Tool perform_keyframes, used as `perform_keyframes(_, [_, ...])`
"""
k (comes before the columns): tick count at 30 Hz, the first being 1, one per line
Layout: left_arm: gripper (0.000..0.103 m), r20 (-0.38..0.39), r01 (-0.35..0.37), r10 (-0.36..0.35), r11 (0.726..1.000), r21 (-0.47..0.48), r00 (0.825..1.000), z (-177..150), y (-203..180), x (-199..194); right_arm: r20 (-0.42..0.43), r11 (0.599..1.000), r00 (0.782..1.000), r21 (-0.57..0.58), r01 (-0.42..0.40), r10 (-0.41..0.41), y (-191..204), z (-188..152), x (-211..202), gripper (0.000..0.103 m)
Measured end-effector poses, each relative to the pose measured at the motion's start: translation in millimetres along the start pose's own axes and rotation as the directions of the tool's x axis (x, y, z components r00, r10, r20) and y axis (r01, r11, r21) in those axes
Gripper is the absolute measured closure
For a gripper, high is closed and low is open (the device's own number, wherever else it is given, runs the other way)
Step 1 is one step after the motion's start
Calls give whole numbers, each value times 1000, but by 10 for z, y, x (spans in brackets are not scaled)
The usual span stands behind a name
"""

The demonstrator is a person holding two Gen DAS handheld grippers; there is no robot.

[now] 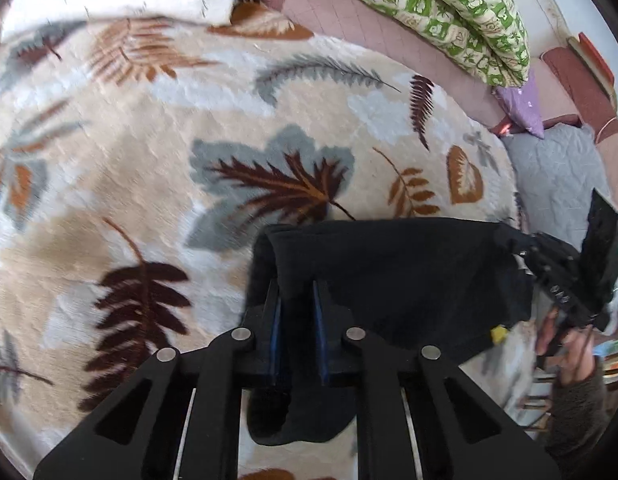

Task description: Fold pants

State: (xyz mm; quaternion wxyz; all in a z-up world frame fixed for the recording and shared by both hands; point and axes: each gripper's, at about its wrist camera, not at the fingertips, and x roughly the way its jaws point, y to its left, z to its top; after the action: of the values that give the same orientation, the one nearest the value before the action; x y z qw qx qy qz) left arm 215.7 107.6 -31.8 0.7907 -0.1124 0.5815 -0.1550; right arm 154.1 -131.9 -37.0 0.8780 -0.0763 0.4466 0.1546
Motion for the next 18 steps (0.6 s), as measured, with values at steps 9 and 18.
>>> perform_keyframes(9, [91, -62, -137, 141, 989, 60, 988, 23, -66, 230, -116, 997, 993, 78, 16, -7, -86, -209, 594, 94])
perform_keyframes(18, [81, -39, 0, -1, 1000, -26, 999, -119, 111, -164, 181, 925, 978, 342, -164, 107, -393, -568, -648, 54])
